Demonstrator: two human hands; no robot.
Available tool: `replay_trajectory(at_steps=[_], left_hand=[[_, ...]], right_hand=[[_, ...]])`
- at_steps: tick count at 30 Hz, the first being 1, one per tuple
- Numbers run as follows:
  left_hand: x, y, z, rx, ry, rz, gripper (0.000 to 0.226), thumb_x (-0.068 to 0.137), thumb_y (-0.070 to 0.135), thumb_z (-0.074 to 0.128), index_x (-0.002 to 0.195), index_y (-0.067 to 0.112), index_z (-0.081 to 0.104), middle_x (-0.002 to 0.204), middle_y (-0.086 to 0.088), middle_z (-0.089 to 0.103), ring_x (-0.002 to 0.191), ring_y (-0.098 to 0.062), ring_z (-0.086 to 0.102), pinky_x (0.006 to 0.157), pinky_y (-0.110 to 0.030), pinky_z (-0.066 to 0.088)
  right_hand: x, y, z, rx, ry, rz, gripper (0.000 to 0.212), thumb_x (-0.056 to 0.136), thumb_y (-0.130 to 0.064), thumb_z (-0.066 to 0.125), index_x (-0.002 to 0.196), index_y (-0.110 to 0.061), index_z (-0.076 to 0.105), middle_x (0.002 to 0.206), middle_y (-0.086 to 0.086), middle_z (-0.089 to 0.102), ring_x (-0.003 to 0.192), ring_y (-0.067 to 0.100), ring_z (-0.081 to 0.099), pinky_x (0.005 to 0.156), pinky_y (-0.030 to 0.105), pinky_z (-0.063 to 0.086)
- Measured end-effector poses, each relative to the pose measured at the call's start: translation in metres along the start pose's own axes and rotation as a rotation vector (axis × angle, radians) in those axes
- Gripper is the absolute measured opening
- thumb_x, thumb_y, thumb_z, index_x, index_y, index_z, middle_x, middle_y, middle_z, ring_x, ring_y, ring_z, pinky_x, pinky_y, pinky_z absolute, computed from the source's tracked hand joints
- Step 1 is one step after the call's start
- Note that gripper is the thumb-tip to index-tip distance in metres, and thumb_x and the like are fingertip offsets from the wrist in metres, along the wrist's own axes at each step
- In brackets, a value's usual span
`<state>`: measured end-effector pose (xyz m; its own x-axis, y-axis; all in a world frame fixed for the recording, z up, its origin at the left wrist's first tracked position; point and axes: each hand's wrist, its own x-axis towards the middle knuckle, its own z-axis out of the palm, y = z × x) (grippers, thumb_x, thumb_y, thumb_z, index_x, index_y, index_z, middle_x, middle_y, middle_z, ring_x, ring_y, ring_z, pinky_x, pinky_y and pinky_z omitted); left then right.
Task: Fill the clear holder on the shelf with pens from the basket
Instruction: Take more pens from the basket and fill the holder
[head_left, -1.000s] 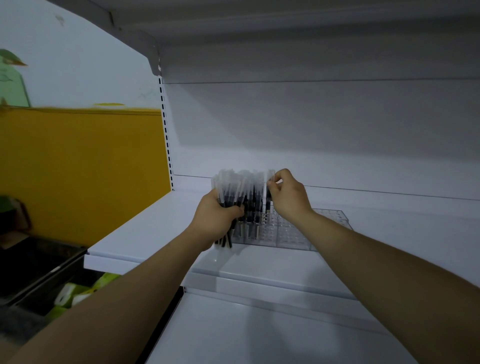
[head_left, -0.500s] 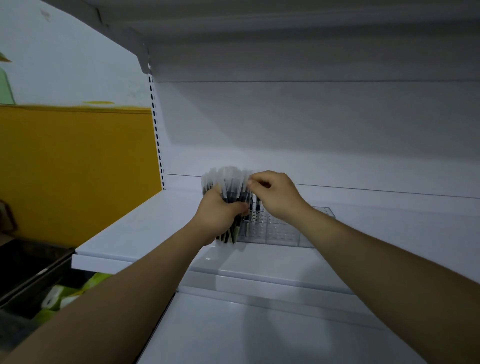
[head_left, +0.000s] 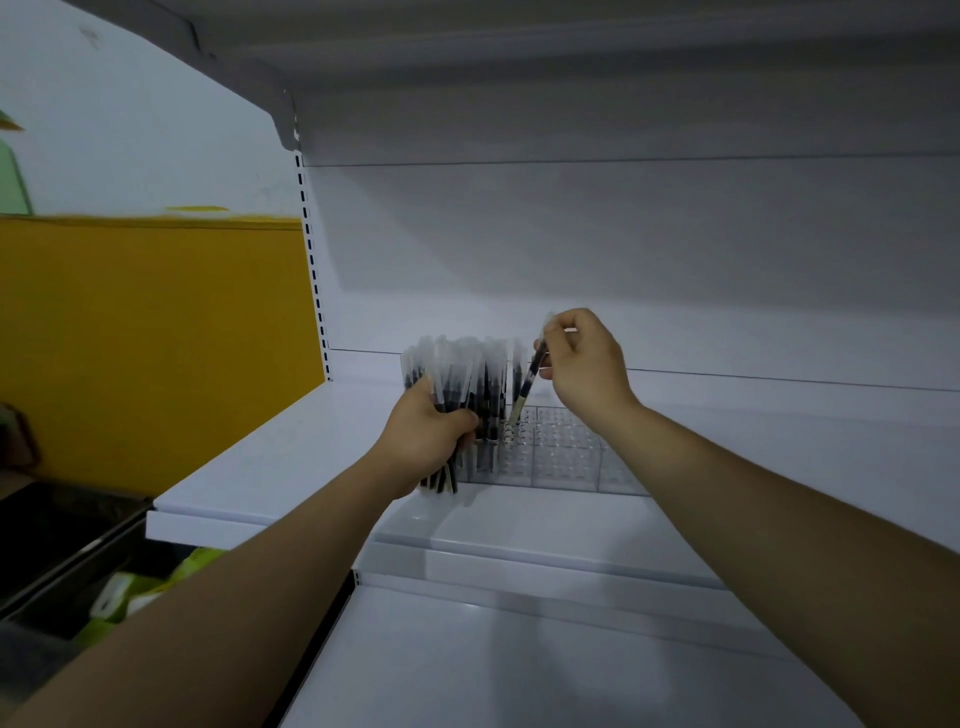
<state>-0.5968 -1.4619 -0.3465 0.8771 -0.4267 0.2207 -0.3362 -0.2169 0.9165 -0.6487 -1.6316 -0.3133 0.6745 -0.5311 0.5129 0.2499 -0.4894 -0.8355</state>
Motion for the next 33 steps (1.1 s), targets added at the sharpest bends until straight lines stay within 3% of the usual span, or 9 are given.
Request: replay_trajectory(at_steps=[8, 15, 18, 21, 23, 25, 27, 30, 33], left_hand=[[-0.002, 0.001, -0.003, 0.02, -0.041, 0.026, 0.009, 0.088, 0.005, 0.059, 0.094, 0.012, 0.06, 0.072, -0.01, 0.062, 0.06, -0.017, 0.057, 0.061, -0.029, 0.052], [-0.004, 0.001, -0.007, -0.023, -0.053, 0.062, 0.024, 0.086, 0.001, 0.059, 0.086, 0.024, 0.061, 0.077, -0.009, 0.063, 0.072, -0.023, 0.058, 0.078, -0.044, 0.055], [-0.006, 0.002, -0.008, -0.006, -0.066, 0.058, 0.028, 0.087, -0.002, 0.056, 0.086, 0.026, 0.059, 0.081, -0.011, 0.062, 0.072, -0.022, 0.056, 0.071, -0.037, 0.052], [-0.007, 0.004, -0.008, -0.03, -0.061, 0.056, 0.031, 0.088, -0.002, 0.057, 0.084, 0.029, 0.057, 0.082, -0.003, 0.063, 0.073, -0.016, 0.059, 0.068, -0.026, 0.051], [-0.007, 0.007, -0.006, -0.046, -0.041, 0.057, 0.03, 0.087, 0.0, 0.06, 0.084, 0.03, 0.058, 0.084, 0.0, 0.065, 0.078, -0.016, 0.062, 0.066, -0.023, 0.051], [-0.006, 0.009, -0.003, -0.051, -0.025, 0.068, 0.025, 0.085, 0.001, 0.063, 0.085, 0.026, 0.061, 0.085, -0.005, 0.068, 0.081, -0.023, 0.065, 0.071, -0.031, 0.056], [-0.006, 0.012, 0.001, -0.048, -0.029, 0.084, 0.02, 0.085, 0.002, 0.064, 0.085, 0.022, 0.064, 0.086, -0.014, 0.069, 0.08, -0.028, 0.065, 0.077, -0.042, 0.056], [-0.006, 0.014, 0.005, -0.061, -0.032, 0.106, 0.018, 0.086, 0.002, 0.063, 0.089, 0.019, 0.065, 0.086, -0.013, 0.07, 0.08, -0.028, 0.067, 0.081, -0.043, 0.056], [-0.007, 0.016, 0.008, -0.076, -0.057, 0.114, 0.016, 0.088, 0.004, 0.062, 0.093, 0.019, 0.066, 0.089, -0.013, 0.072, 0.086, -0.033, 0.069, 0.083, -0.044, 0.057]], right_hand=[[-0.008, 0.015, 0.018, -0.223, -0.112, -0.082, 0.015, 0.101, -0.025, 0.045, 0.106, -0.015, 0.054, 0.094, 0.005, 0.063, 0.084, 0.027, 0.063, 0.075, 0.038, 0.054], [-0.003, 0.014, 0.027, -0.355, -0.139, -0.1, 0.019, 0.101, -0.027, 0.044, 0.105, -0.011, 0.054, 0.082, 0.008, 0.062, 0.069, 0.025, 0.057, 0.065, 0.034, 0.047], [-0.002, 0.019, 0.027, -0.392, -0.198, -0.028, 0.02, 0.1, -0.029, 0.044, 0.102, -0.011, 0.054, 0.074, 0.006, 0.059, 0.06, 0.02, 0.05, 0.06, 0.031, 0.042], [-0.007, 0.021, 0.024, -0.438, -0.164, -0.033, 0.022, 0.099, -0.028, 0.047, 0.108, -0.01, 0.057, 0.091, 0.002, 0.057, 0.078, 0.018, 0.054, 0.071, 0.028, 0.043], [-0.012, 0.013, 0.019, -0.373, -0.065, -0.128, 0.018, 0.098, -0.025, 0.05, 0.104, -0.012, 0.06, 0.097, 0.0, 0.055, 0.083, 0.012, 0.051, 0.074, 0.022, 0.038], [-0.017, 0.003, 0.015, -0.246, -0.071, -0.166, 0.013, 0.096, -0.027, 0.053, 0.094, -0.019, 0.063, 0.093, -0.002, 0.058, 0.079, 0.007, 0.052, 0.07, 0.018, 0.039], [-0.022, -0.005, 0.013, -0.159, -0.188, -0.113, 0.013, 0.094, -0.029, 0.057, 0.099, -0.022, 0.066, 0.091, -0.007, 0.061, 0.081, 0.004, 0.055, 0.072, 0.015, 0.043], [-0.022, -0.007, 0.011, -0.12, -0.234, -0.033, 0.022, 0.093, -0.027, 0.061, 0.111, -0.015, 0.067, 0.091, -0.006, 0.062, 0.086, 0.009, 0.058, 0.077, 0.02, 0.045], [-0.02, -0.008, 0.008, -0.074, -0.231, 0.027, 0.016, 0.092, -0.025, 0.061, 0.102, -0.013, 0.067, 0.09, -0.004, 0.064, 0.087, 0.014, 0.061, 0.076, 0.023, 0.046]])
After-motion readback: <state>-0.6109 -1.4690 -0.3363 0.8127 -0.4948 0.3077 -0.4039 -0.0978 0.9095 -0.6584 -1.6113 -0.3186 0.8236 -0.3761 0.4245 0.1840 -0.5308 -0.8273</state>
